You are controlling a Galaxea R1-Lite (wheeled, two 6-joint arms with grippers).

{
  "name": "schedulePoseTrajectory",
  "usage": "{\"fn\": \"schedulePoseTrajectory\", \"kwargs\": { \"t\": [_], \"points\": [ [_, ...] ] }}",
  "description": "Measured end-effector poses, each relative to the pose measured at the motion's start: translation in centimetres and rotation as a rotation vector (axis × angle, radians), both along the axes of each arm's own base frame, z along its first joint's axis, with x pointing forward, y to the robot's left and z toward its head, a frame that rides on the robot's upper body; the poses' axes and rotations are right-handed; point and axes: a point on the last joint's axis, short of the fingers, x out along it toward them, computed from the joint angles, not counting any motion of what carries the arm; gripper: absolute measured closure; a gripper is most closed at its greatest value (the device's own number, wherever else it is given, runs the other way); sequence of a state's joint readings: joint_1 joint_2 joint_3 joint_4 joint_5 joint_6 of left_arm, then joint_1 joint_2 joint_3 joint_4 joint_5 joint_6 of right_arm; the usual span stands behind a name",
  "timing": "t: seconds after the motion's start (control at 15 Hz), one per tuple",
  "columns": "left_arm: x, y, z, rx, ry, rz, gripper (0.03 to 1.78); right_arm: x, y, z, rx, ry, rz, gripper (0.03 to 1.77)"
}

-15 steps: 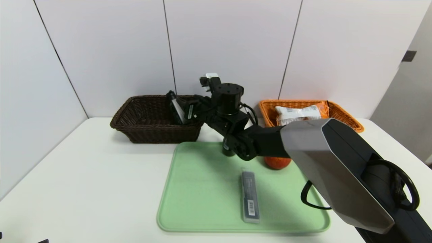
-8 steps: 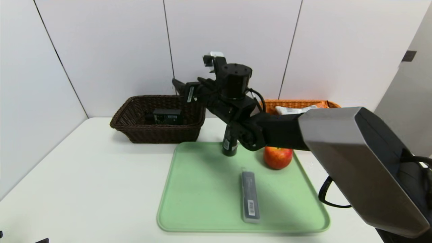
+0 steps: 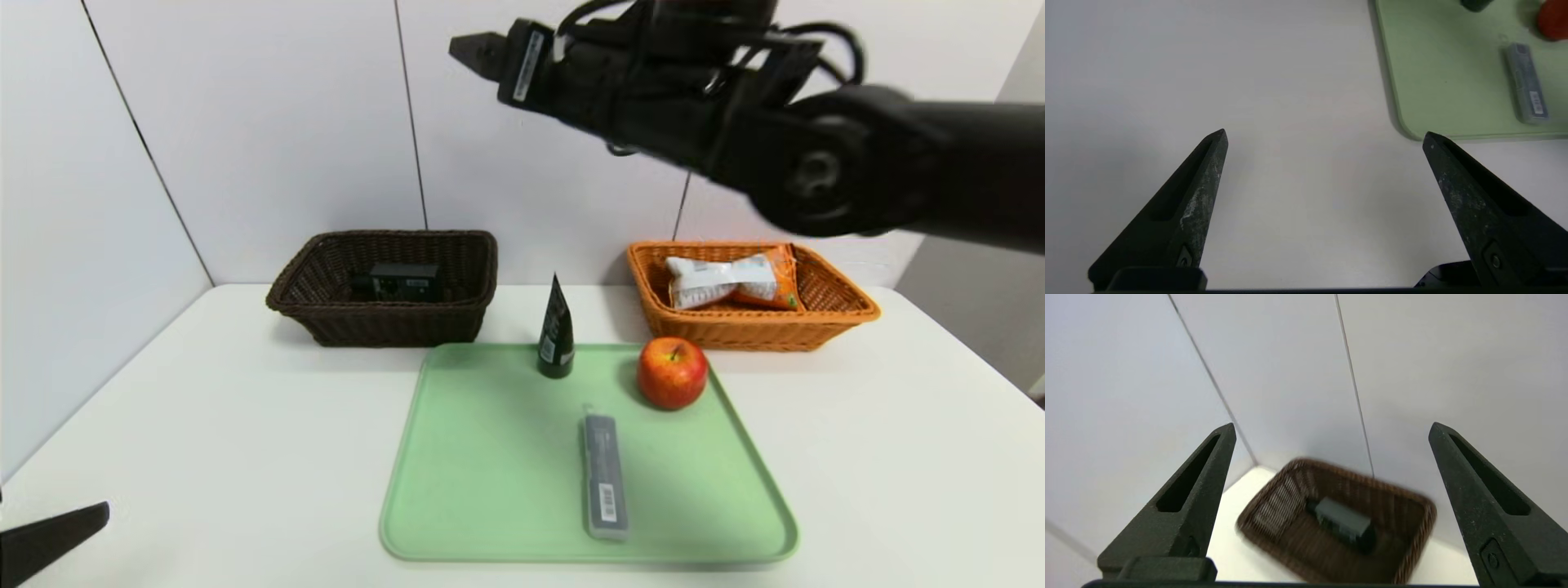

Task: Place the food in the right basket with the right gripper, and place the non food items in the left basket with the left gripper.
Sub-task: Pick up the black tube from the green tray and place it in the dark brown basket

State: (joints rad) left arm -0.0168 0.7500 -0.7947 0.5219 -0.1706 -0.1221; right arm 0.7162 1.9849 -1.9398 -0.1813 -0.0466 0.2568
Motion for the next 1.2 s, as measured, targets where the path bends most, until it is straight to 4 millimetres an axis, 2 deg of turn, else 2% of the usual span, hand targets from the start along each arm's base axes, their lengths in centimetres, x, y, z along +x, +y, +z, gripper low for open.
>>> {"fn": "schedulePoseTrajectory", "kwargs": {
  "t": [0.13, 0.27, 0.4, 0.6, 0.73, 1.0, 1.2],
  "points": [
    [1.2, -0.1, 1.8, -0.008, -0.016, -0.008, 0.12, -3.4, -3.1, 2.4, -0.038, 0.130, 0.022, 0.15],
    [2.5, -0.4, 3.4, -0.030, -0.018, -0.045, 0.12, -6.3, -6.3, 3.3, -0.081, 0.260, 0.003, 0.13],
    [3.7, -1.1, 5.4, -0.058, -0.013, -0.100, 0.12, -8.3, -9.3, 2.6, -0.152, 0.383, -0.066, 0.12],
    [6.0, -2.7, 9.2, -0.090, 0.031, -0.176, 0.12, -10.2, -12.5, 1.0, -0.207, 0.460, -0.175, 0.11],
    [8.4, -5.1, 10.2, -0.049, 0.117, -0.218, 0.12, -11.7, -14.8, -0.4, -0.238, 0.499, -0.249, 0.11],
    [13.6, -12.0, 9.1, 0.082, 0.259, -0.267, 0.12, -14.8, -19.7, -3.2, -0.312, 0.659, -0.411, 0.11],
    [16.8, -17.4, 8.0, 0.039, 0.320, -0.265, 0.12, -16.5, -21.9, -4.7, -0.311, 0.724, -0.489, 0.11]
  ]
}}
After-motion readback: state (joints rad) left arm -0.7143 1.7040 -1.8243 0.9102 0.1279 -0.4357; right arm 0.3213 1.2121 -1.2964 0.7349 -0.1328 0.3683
